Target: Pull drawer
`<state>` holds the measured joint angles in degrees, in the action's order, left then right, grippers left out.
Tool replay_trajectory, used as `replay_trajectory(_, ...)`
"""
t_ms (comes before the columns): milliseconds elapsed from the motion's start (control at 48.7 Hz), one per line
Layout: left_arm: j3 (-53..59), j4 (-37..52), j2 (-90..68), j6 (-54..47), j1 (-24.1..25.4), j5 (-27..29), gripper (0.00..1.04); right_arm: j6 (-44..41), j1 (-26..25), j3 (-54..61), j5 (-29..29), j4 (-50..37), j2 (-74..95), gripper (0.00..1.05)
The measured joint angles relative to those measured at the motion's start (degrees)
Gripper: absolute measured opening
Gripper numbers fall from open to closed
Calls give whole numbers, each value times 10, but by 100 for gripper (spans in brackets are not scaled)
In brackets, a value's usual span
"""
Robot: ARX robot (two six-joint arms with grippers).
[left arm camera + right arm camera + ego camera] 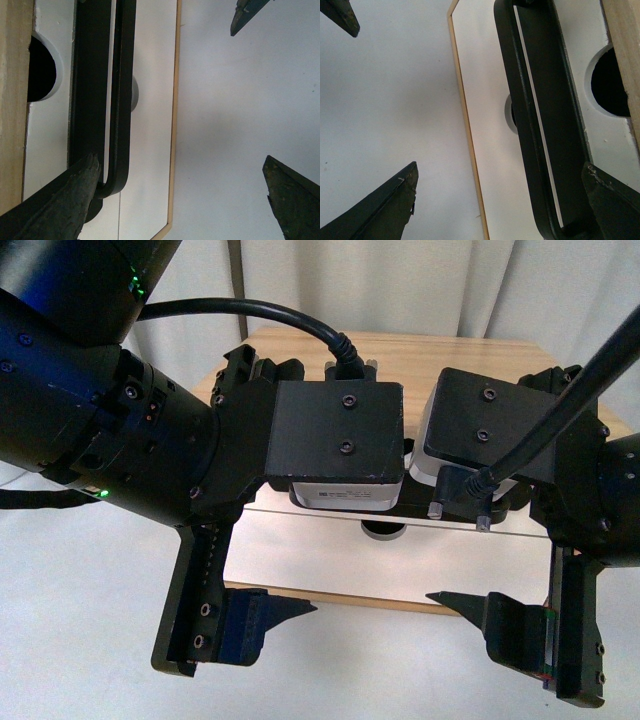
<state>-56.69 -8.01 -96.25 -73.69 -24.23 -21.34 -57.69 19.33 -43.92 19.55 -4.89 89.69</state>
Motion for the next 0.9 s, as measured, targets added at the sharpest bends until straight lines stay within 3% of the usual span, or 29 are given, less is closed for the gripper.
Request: replay_trajectory(903, -38, -3, -62, -40, -1, 36, 99, 11, 5, -24, -6, -14, 44, 96)
